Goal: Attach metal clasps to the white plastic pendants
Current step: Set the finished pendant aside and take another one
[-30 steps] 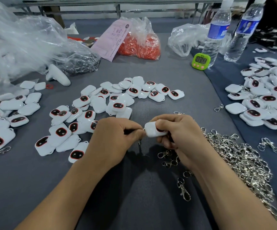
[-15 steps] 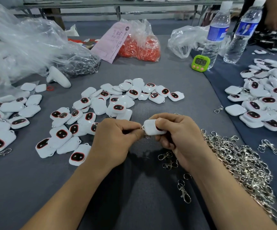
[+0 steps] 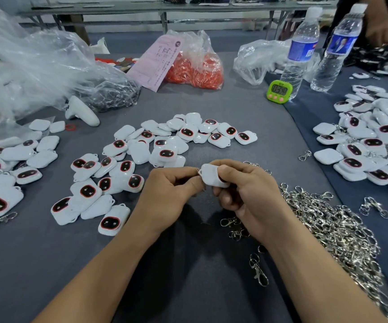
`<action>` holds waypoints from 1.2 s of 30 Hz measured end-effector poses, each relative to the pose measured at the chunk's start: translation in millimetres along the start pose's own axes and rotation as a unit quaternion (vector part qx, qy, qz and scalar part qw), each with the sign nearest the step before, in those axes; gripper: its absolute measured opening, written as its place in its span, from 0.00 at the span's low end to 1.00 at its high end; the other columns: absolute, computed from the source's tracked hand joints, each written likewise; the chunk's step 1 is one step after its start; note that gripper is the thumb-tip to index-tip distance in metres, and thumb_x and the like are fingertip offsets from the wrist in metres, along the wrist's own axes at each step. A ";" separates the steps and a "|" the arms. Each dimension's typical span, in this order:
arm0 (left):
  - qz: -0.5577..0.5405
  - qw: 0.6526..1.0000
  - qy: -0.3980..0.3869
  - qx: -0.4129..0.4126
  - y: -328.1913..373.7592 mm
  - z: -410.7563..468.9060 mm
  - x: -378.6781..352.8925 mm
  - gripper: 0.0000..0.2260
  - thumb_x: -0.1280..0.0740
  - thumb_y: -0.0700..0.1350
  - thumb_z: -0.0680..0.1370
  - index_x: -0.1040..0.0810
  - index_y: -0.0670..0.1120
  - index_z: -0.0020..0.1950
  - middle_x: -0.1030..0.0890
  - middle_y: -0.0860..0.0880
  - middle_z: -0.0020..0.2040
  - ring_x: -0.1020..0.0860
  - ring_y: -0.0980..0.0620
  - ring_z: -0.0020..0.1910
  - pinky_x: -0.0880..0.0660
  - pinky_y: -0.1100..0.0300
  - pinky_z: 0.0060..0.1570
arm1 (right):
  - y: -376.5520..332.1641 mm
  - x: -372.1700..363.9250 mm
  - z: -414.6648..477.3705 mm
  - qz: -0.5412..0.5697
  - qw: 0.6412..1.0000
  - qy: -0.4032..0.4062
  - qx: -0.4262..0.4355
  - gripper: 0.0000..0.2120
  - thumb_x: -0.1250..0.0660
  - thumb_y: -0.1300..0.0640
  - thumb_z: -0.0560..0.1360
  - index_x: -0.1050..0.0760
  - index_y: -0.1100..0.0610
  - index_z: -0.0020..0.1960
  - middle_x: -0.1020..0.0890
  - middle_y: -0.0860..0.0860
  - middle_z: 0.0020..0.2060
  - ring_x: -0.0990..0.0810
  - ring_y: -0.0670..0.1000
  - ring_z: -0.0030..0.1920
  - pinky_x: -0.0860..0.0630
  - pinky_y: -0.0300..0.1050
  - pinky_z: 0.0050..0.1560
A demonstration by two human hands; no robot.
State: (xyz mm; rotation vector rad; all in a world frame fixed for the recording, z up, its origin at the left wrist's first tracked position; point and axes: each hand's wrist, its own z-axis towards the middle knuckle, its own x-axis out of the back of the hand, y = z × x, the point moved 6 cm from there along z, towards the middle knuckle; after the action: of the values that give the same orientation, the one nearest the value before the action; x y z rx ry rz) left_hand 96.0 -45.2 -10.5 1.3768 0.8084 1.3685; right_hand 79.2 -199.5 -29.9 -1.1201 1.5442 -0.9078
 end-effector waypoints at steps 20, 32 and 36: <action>0.321 0.934 0.016 -0.154 14.5 -11.8 4.5 0.07 0.30 0.48 0.71 0.14 0.49 0.36 0.21 0.56 0.31 0.25 0.55 0.34 0.31 0.62 0.37 | -12.9 -3.6 -6.1 -0.177 0.974 0.008 0.144 0.11 0.33 0.67 0.77 0.15 0.56 0.42 0.19 0.49 0.29 0.28 0.44 0.27 0.32 0.33 0.27; 0.071 0.991 0.102 -0.049 10.5 -13.0 5.2 0.09 0.23 0.43 0.73 0.13 0.59 0.41 0.15 0.64 0.38 0.18 0.65 0.39 0.25 0.72 0.40 | -5.0 6.7 -0.6 -0.052 0.998 0.029 0.021 0.16 0.37 0.66 0.78 0.14 0.55 0.40 0.21 0.60 0.30 0.33 0.50 0.23 0.40 0.39 0.21; 0.111 0.988 0.093 -0.046 9.8 -12.0 5.7 0.04 0.22 0.45 0.72 0.13 0.55 0.40 0.16 0.63 0.35 0.19 0.63 0.36 0.27 0.71 0.37 | -8.0 9.0 -2.6 -0.073 0.993 0.073 0.065 0.11 0.34 0.65 0.76 0.14 0.56 0.43 0.18 0.55 0.30 0.29 0.47 0.23 0.35 0.36 0.22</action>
State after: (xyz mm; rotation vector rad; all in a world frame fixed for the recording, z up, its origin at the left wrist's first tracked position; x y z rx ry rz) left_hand 83.3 -40.4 -1.1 1.3107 0.7172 1.7064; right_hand 77.7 -210.4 -24.4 -1.1041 1.5096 -1.1957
